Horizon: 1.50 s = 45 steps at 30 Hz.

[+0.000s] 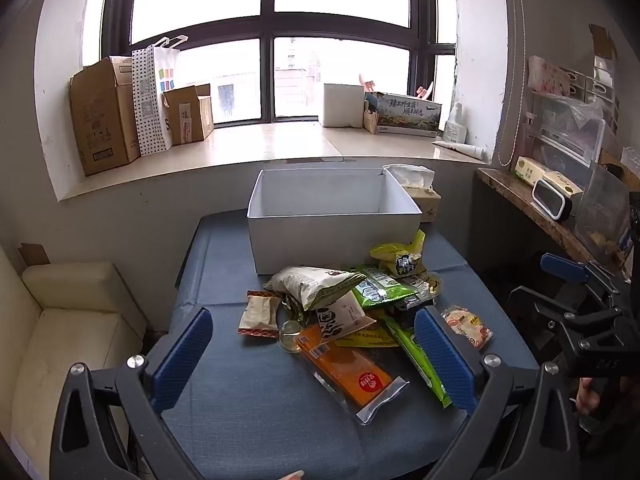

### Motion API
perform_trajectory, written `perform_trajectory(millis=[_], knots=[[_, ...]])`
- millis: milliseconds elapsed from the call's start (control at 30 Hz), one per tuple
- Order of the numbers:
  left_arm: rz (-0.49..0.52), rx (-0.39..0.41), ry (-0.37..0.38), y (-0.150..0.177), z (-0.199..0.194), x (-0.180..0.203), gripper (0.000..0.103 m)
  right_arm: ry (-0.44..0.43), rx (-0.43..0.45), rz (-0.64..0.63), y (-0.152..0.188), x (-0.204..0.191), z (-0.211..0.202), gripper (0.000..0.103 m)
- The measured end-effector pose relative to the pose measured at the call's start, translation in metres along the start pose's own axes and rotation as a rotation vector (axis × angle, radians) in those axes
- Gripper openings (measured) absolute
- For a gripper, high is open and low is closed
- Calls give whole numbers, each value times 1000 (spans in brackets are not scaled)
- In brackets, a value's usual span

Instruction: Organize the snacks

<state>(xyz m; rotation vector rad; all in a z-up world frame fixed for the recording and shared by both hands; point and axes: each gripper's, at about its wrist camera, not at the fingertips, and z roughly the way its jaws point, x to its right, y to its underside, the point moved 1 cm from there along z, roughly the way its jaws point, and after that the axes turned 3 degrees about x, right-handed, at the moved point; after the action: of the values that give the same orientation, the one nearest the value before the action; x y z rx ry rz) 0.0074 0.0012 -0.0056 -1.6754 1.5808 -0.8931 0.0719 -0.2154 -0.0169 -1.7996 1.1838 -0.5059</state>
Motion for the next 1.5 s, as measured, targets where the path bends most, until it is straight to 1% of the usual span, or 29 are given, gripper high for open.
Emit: perform_trajectory(millis=[33,67,133,300,533,1500], knots=[[-1,1,2,0,0,-1,103,-1,2,-2,0,0,0,103],[22,-4,-13,0,0,2,103,-3,4,-3,0,-1,-1,103],[20,-5,-18,0,1,7,103,-5,3,-5,-1,0,0,103],[0,-2,2,-2,0,3,103,-9,5,-8,0,0,-1,103],[-2,-1,8,-2,-1,1,103,-1,0,-3,3,2,-1,103],[-6,-8,5,0,1,-1,103,2,-17,-4,4,-2,4,103]])
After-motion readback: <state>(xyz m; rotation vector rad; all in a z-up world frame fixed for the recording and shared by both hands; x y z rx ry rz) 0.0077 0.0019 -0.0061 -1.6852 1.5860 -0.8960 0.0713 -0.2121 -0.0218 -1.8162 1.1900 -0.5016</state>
